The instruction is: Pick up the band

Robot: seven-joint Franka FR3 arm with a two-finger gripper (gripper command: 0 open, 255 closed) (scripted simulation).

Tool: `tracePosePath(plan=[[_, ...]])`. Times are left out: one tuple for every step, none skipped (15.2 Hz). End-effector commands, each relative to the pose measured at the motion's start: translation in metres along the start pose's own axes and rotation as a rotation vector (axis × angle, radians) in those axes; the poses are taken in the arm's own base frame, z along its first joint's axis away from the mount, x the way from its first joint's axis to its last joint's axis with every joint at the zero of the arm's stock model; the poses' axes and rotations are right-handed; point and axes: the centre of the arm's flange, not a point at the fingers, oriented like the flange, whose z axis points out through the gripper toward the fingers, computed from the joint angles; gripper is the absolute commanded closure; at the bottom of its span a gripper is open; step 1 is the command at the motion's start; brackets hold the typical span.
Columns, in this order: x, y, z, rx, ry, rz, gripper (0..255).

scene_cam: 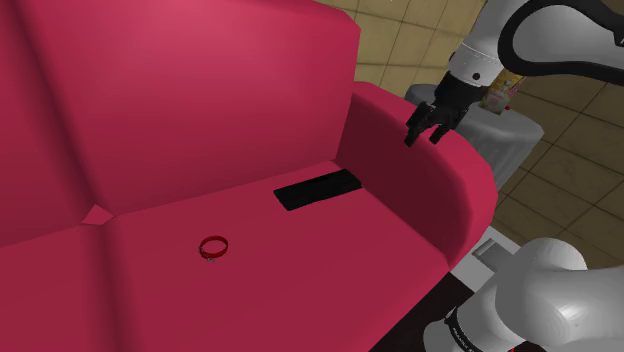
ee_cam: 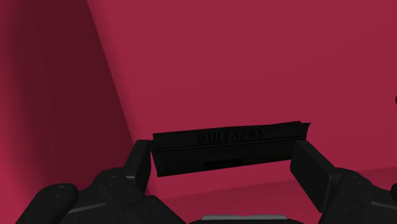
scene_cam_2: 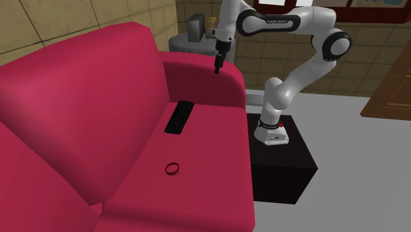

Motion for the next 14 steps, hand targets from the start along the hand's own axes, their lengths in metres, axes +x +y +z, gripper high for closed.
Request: tracePosePath(plan=[[0.000,0.000,0.000,0.000,0.000,0.000,0],[0.005,-0.010,0.007,0.003,-0.007,-0.006,0],[0.009,-0.020,0.014,0.006,-0.013,-0.013,0],[0.014,-0.031,0.021,0.008,-0.020,-0.019,0],[0.018,-0.041,0.028,0.011,-0.027,-0.026,0],[0.023,-0.051,0.035,0.014,-0.034,-0.032,0],[0.027,-0.062,0.042,0.017,-0.040,-0.039,0],[0.031,-0.072,0.049,0.019,-0.047,-0.045,0],[0.035,-0.082,0.056,0.022,-0.054,-0.052,0],[0.039,-0.093,0.063,0.025,-0.061,-0.058,0],[0.043,-0.104,0.070,0.028,-0.067,-0.065,0],[0.046,-0.114,0.077,0.031,-0.074,-0.071,0],[0.050,-0.125,0.084,0.033,-0.081,-0.078,0],[0.053,-0.135,0.091,0.036,-0.087,-0.084,0]])
